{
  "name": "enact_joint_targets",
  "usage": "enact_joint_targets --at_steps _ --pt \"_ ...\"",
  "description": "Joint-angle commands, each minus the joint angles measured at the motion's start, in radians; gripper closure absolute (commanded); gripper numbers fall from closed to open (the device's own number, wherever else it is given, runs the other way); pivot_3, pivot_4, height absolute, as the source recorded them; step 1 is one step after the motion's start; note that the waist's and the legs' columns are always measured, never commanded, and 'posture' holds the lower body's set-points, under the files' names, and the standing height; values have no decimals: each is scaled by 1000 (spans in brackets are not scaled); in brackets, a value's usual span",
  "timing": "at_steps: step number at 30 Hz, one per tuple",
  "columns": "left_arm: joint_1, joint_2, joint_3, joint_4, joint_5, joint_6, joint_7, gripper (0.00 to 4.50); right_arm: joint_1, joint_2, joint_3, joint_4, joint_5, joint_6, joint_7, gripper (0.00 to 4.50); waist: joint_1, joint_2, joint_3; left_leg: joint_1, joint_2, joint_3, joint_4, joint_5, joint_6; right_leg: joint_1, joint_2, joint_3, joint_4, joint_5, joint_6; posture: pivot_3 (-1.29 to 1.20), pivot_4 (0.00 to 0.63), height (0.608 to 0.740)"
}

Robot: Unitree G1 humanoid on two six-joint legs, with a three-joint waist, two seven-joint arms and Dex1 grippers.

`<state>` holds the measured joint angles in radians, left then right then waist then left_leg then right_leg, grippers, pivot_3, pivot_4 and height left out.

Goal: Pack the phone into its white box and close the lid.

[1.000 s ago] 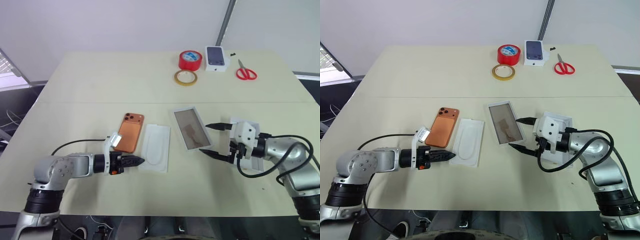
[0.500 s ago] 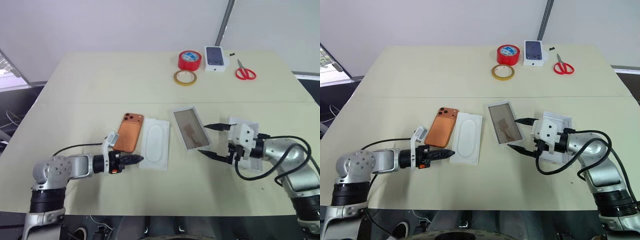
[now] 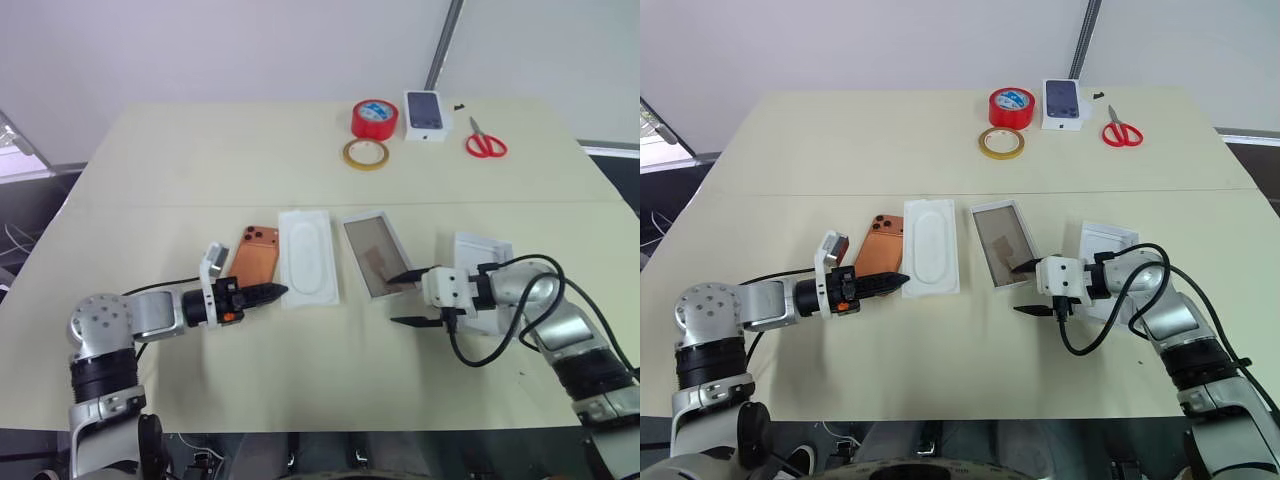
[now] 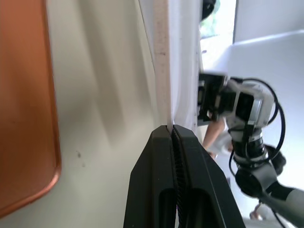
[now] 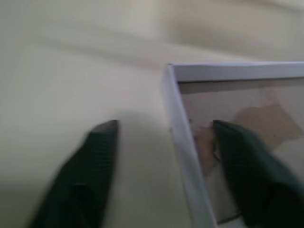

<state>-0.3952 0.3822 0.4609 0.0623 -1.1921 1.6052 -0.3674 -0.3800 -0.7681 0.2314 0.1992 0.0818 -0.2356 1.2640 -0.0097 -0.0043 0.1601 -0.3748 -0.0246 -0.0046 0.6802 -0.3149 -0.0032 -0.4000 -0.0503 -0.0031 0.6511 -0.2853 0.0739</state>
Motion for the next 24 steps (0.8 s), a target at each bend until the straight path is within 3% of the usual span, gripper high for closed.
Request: enact_joint_targets --at_steps 1,3,4,11,17,20,24 --pt "-8 -16 31 -34 -61 8 28 4500 -31 17 23 26 -21 -19 16 3320 -1 0 0 0 0 0 0 0 0 0 0 0 0 0 0 0 150 740" --pt "-7 -29 37 -49 -67 7 50 4500 -39 24 31 31 -18 -7 22 4327 -1 0 0 0 0 0 0 0 -1 0 0 0 0 0 0 0 150 740" --pt "-6 -35 39 -56 -69 3 63 4500 -41 30 31 28 -13 5 21 4423 -1 0 0 0 0 0 0 0 -1 0 0 0 0 0 0 0 150 740" --pt "-46 -83 68 -51 -88 -91 151 4500 32 122 52 -210 30 170 -40 4423 -1 0 0 0 0 0 -1 2 -3 -2 0 0 1 0 0 0 150 740" --pt "-64 -110 27 -56 -100 -110 184 4500 49 188 83 -248 -25 250 -136 4423 0 -1 0 -2 0 0 0 2 -4 -3 0 0 2 0 0 0 150 740" --pt "-67 -120 1 -65 -99 -120 188 4500 35 195 74 -253 -23 306 -162 3540 -1 -1 0 -2 0 0 0 2 -4 -3 0 0 2 0 0 0 150 740" --pt "-71 -121 -22 -61 -99 -132 179 4500 54 185 53 -316 15 340 -167 1612 0 -1 1 -2 0 0 0 2 -4 -3 0 0 2 0 0 0 150 740"
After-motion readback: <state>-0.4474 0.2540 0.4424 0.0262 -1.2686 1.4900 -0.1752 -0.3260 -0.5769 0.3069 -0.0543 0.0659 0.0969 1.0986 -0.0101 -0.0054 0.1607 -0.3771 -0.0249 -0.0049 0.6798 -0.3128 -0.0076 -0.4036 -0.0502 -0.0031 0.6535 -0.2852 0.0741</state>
